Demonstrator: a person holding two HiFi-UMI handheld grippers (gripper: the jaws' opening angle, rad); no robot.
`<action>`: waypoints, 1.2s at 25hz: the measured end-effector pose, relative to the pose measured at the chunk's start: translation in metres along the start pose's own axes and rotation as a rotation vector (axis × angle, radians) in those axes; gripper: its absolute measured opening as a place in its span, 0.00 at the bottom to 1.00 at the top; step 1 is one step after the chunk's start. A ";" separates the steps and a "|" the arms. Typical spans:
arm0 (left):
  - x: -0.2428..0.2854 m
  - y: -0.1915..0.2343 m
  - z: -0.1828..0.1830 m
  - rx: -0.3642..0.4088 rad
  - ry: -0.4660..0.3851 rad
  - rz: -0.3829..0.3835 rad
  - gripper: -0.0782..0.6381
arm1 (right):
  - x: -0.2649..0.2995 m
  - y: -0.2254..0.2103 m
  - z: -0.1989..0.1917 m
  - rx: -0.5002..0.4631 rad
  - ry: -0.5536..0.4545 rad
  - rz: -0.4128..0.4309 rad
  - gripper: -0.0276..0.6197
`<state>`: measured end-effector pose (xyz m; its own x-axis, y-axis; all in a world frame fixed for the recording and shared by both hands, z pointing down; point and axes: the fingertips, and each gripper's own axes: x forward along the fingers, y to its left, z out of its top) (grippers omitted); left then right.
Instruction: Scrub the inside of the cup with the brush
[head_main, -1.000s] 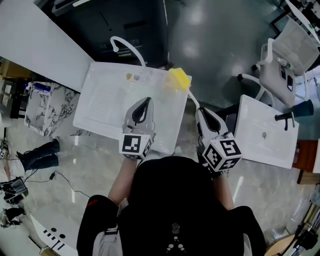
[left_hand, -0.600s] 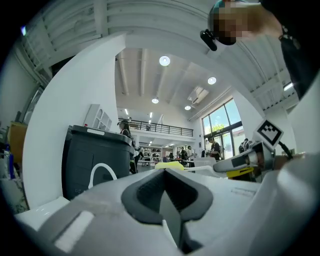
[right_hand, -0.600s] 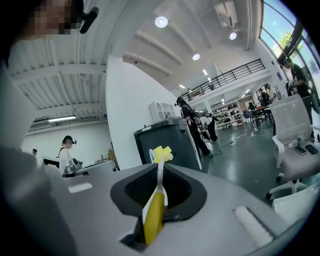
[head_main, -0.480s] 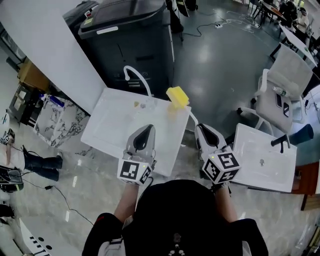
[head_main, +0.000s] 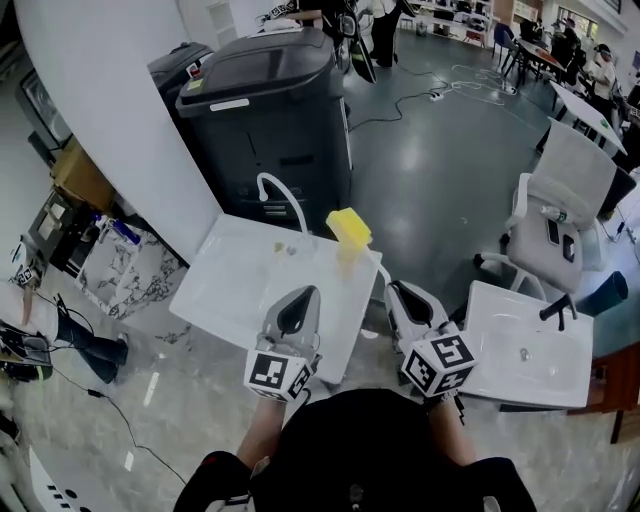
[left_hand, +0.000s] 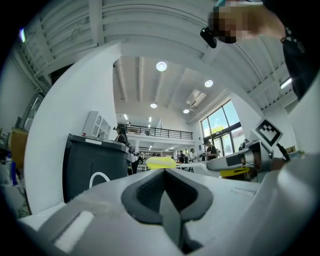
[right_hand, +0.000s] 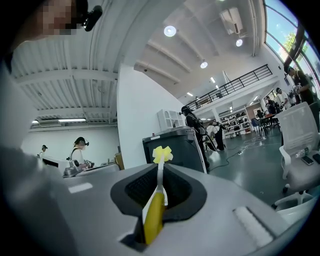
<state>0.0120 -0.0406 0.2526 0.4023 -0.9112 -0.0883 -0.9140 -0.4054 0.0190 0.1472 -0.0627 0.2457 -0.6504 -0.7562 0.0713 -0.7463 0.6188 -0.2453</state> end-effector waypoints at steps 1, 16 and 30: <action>0.000 -0.002 0.001 0.004 -0.001 -0.006 0.11 | -0.001 0.001 0.000 0.002 -0.002 0.002 0.09; -0.005 0.009 -0.004 0.025 0.015 0.072 0.11 | 0.010 0.007 -0.008 -0.004 0.008 0.034 0.09; 0.002 0.015 -0.003 0.025 0.021 0.094 0.11 | 0.022 0.005 -0.006 0.004 0.014 0.062 0.09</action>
<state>-0.0011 -0.0489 0.2560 0.3157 -0.9466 -0.0663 -0.9486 -0.3164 0.0009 0.1284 -0.0748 0.2523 -0.6970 -0.7137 0.0691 -0.7043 0.6633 -0.2531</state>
